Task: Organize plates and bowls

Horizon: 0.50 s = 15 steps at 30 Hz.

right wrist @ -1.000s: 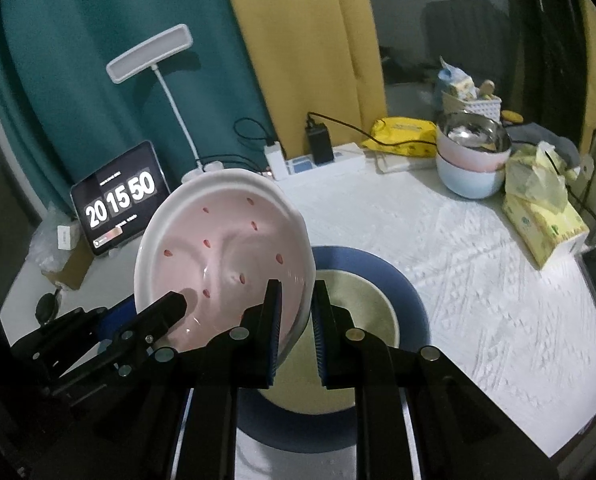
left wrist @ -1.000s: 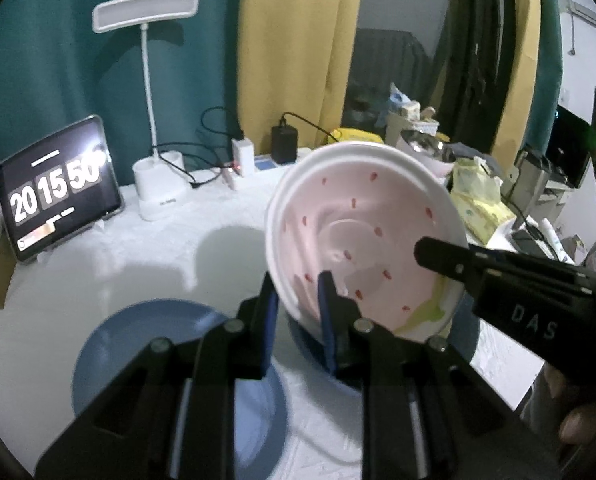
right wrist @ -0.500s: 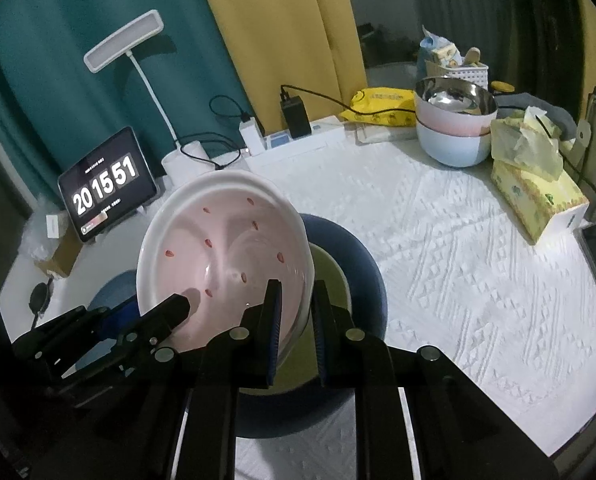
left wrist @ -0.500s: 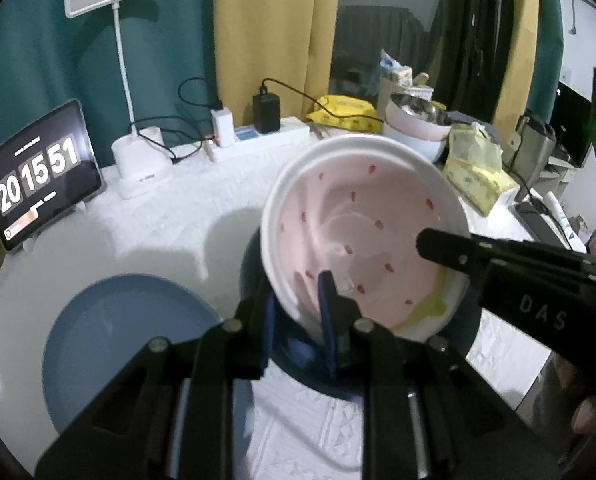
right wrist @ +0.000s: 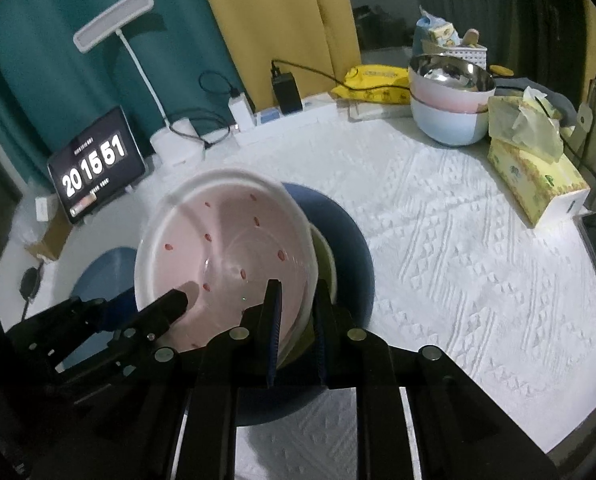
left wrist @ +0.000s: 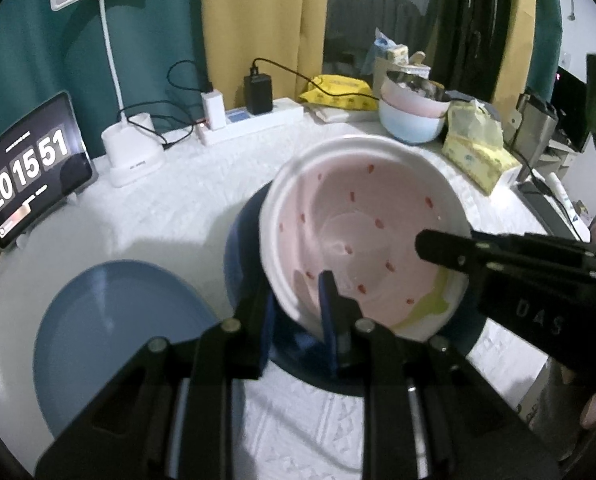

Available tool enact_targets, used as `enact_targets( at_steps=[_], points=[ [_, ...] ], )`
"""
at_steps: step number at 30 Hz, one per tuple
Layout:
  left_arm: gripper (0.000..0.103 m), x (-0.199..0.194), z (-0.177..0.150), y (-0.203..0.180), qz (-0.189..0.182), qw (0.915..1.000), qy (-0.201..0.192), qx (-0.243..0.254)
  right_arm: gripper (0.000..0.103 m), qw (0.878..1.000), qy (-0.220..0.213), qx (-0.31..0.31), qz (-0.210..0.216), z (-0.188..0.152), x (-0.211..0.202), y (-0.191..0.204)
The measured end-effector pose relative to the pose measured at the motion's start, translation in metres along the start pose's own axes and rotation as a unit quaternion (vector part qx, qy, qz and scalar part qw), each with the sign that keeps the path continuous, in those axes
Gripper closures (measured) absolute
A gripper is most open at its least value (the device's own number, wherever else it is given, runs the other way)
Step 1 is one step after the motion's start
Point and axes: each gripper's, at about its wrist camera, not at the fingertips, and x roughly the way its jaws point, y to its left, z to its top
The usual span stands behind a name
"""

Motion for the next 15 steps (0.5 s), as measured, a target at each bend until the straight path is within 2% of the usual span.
enact_targets(
  at_steps=[11,15],
  points=[
    [0.076,-0.0022,0.0004,0.003,0.002,1.0,-0.004,-0.001,0.082,1.0,0.01,-0.027,-0.007,0.0034,0.0037,0.0058],
    [0.076,-0.0053,-0.0011,0.0028,-0.002,1.0,-0.005,0.007,0.075,1.0,0.011,-0.028,-0.001,0.0057,0.0018,0.0053]
  ],
)
